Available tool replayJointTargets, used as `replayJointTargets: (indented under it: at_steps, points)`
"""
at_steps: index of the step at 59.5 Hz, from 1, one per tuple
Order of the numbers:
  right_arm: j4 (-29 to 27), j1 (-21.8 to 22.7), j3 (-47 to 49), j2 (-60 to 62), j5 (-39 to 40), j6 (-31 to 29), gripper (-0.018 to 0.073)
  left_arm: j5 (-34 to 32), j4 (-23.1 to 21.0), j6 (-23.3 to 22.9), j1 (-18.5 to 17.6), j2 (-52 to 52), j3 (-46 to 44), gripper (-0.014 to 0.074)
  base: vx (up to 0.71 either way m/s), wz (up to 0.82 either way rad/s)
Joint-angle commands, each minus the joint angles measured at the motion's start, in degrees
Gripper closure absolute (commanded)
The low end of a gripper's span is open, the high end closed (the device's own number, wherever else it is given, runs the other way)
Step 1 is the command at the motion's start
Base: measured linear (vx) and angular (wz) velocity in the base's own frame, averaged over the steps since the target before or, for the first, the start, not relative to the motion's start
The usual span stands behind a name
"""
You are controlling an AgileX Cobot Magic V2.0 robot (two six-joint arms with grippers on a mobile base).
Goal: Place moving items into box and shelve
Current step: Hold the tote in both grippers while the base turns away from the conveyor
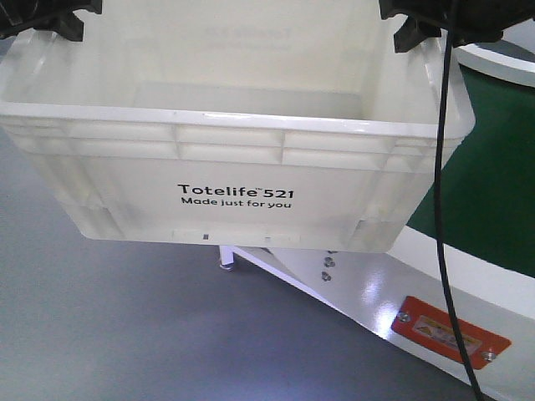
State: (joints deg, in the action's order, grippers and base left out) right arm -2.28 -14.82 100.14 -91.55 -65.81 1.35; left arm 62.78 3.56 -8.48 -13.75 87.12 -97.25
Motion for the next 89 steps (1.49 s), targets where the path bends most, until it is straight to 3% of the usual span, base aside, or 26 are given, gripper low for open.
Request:
replayJointTargets:
  at_steps: [1, 89]
  points:
    - [-4.0, -0.5, 2.5, 3.5, 6.5, -2.1, 0.0572, -8.1, -2.1, 0.4, -0.3, -3.2, -2.7, 0.0613, -0.14, 0.56]
    - [-3.7, -0.5, 2.5, 3.5, 6.4, -2.1, 0.0572, -8.1, -2.1, 0.4, -0.3, -3.2, -2.7, 0.0613, -0.12, 0.68]
